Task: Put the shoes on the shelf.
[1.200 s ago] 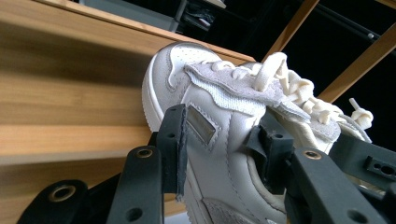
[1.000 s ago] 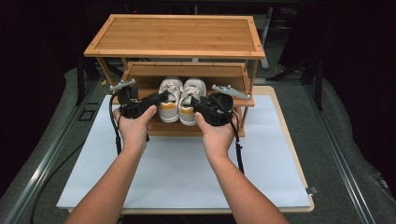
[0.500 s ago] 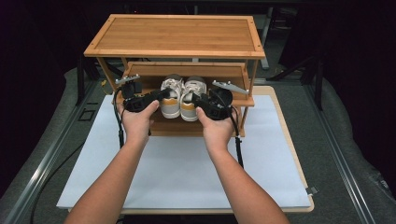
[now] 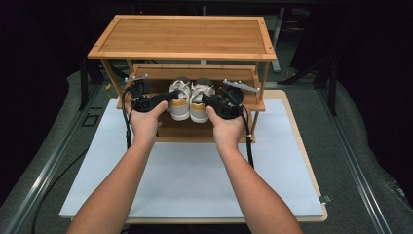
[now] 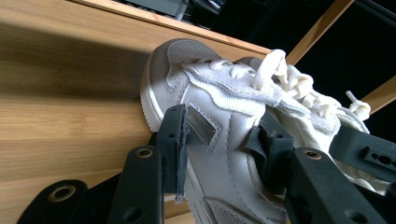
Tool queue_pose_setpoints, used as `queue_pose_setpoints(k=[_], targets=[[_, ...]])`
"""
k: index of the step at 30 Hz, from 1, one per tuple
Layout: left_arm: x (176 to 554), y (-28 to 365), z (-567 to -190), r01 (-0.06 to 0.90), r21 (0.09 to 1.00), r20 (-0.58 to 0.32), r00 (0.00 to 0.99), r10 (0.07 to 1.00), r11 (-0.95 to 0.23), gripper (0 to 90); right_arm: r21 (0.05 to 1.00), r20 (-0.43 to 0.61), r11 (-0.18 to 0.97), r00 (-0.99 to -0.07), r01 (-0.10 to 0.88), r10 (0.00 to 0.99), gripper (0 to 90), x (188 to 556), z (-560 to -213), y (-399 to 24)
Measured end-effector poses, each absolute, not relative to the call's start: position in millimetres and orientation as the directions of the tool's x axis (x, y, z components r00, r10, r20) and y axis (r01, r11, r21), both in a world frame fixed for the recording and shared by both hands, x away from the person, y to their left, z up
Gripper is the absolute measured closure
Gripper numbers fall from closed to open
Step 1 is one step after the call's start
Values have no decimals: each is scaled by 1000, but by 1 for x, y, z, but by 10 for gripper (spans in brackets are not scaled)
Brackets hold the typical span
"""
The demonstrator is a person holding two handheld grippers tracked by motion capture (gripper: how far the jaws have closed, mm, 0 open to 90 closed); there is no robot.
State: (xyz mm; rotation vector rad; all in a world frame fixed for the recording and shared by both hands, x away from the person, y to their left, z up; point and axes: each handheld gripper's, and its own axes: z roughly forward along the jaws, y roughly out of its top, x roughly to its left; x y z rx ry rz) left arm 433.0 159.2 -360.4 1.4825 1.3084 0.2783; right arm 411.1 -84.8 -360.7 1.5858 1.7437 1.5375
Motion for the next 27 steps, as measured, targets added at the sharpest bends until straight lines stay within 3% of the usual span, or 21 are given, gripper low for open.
queue_pose_setpoints(k=[12, 27], targets=[[441, 162, -358, 573, 804, -431, 376, 820, 159, 602, 846, 357, -159, -318, 509, 878, 642, 422, -355, -84], [448, 157, -356, 581, 795, -436, 345, 832, 175, 601, 841, 391, -233, -251, 488, 886, 650, 430, -356, -74]])
